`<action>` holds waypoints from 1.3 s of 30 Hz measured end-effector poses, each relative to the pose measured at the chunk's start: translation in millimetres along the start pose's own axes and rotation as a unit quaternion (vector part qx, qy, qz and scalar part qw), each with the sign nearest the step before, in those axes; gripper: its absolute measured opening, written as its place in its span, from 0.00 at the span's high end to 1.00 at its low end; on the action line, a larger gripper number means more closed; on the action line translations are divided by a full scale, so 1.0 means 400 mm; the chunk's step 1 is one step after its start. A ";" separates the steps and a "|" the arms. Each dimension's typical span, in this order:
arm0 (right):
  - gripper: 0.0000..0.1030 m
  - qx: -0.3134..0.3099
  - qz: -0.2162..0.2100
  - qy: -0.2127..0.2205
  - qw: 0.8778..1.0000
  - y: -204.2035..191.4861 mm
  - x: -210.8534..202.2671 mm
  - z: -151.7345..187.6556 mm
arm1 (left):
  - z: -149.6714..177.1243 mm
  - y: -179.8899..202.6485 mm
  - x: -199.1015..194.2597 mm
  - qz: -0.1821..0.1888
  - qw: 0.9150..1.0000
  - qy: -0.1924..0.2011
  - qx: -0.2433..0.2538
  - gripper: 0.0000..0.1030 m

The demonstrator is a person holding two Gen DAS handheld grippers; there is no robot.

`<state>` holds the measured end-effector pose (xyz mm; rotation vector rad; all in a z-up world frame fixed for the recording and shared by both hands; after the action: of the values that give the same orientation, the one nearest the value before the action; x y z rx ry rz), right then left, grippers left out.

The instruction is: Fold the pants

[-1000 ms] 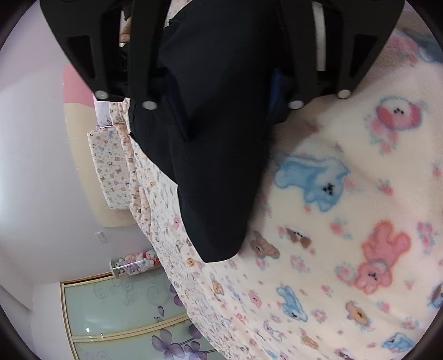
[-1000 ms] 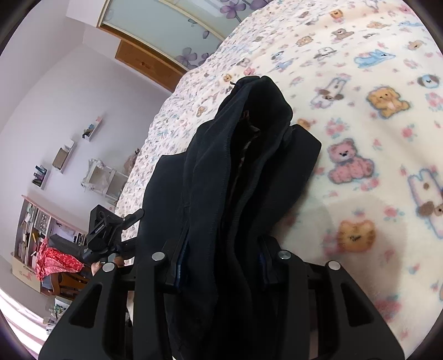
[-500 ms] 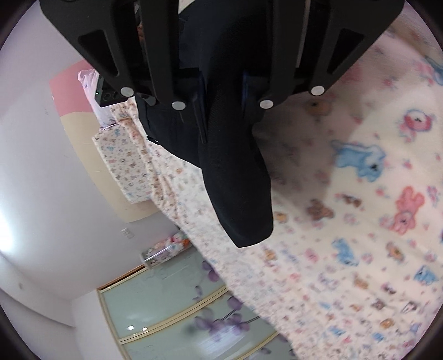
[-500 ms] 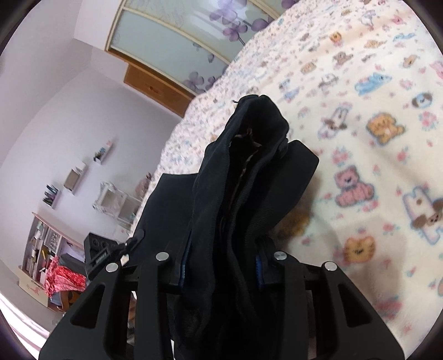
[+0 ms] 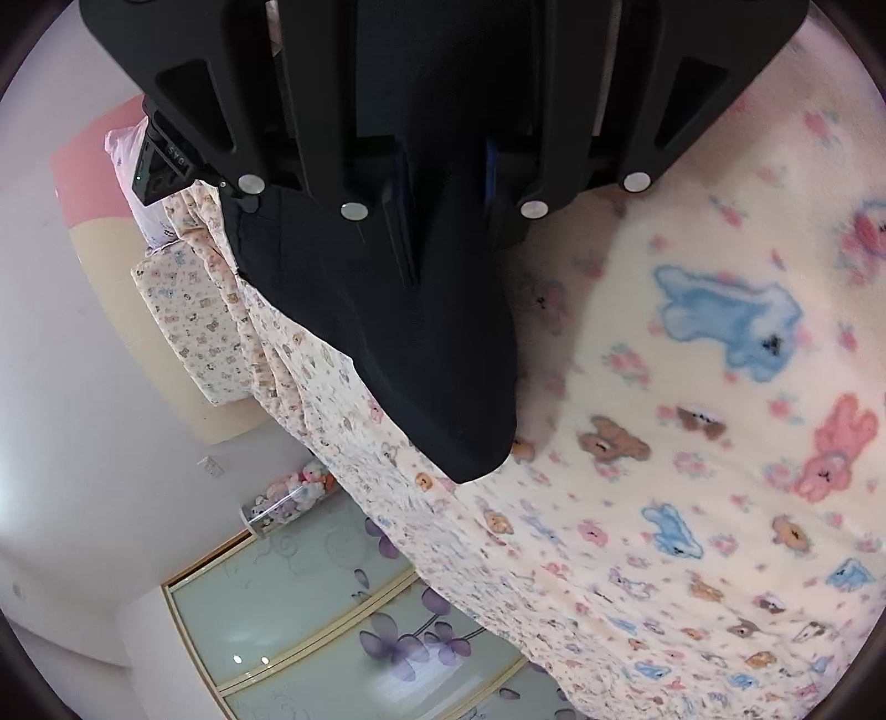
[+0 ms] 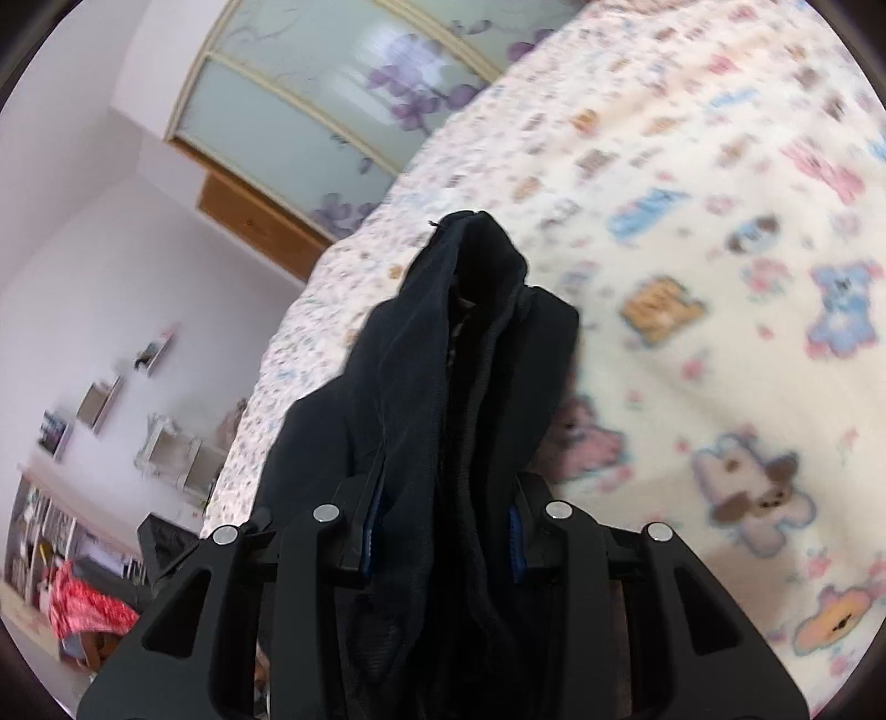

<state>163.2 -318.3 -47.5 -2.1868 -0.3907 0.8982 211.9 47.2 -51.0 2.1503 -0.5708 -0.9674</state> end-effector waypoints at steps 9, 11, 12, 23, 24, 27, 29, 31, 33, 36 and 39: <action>0.43 0.029 0.083 0.043 0.995 0.007 -0.075 0.020 | -0.001 -0.030 -0.119 -0.067 0.992 0.096 -0.035 0.24; 0.42 0.013 0.105 0.084 0.991 -0.018 -0.138 0.019 | 0.009 -0.013 -0.176 -0.056 0.990 0.124 -0.027 0.18; 0.42 -0.001 0.109 0.096 0.989 -0.035 -0.162 0.019 | 0.020 0.011 -0.203 -0.040 0.991 0.130 -0.011 0.15; 0.39 -0.045 0.046 -0.015 0.998 -0.099 -0.074 0.139 | 0.177 0.145 -0.033 -0.047 0.989 -0.029 0.138 0.11; 0.39 -0.034 0.038 -0.012 0.999 -0.079 -0.068 0.138 | 0.177 0.136 -0.019 -0.056 0.988 -0.035 0.139 0.12; 0.40 -0.011 0.009 0.004 1.000 -0.048 -0.066 0.137 | 0.166 0.096 0.005 -0.045 0.992 -0.033 0.109 0.14; 0.39 -0.032 0.015 0.006 0.999 -0.056 -0.067 0.147 | 0.169 0.094 0.005 -0.042 0.992 -0.025 0.120 0.13; 0.39 -0.047 0.023 -0.002 0.999 -0.069 -0.083 0.152 | 0.186 0.109 -0.016 -0.050 0.989 -0.011 0.141 0.13; 0.35 -0.061 0.035 -0.014 0.997 -0.115 -0.111 0.163 | 0.209 0.131 -0.073 -0.090 0.982 0.023 0.163 0.07; 0.14 -0.136 0.089 -0.003 0.987 -0.194 -0.179 0.228 | 0.269 0.172 -0.193 -0.137 0.960 0.102 0.221 0.02; 0.12 -0.216 0.157 0.016 0.963 -0.244 -0.220 0.302 | 0.326 0.196 -0.276 -0.187 0.938 0.152 0.251 0.02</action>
<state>15.4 -234.4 6.3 -2.7184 -0.2404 1.0168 33.8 10.5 -3.3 2.8772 -0.2743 -0.7003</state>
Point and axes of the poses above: each gripper's, at about its wrist camera, not at the fingertips, and x roughly the way its jaws point, y to its right, z to its underside, the point moved 2 cm from there along x, roughly the way its jaws point, and after that the axes turned 2 degrees about -x, right-handed, at the moved point
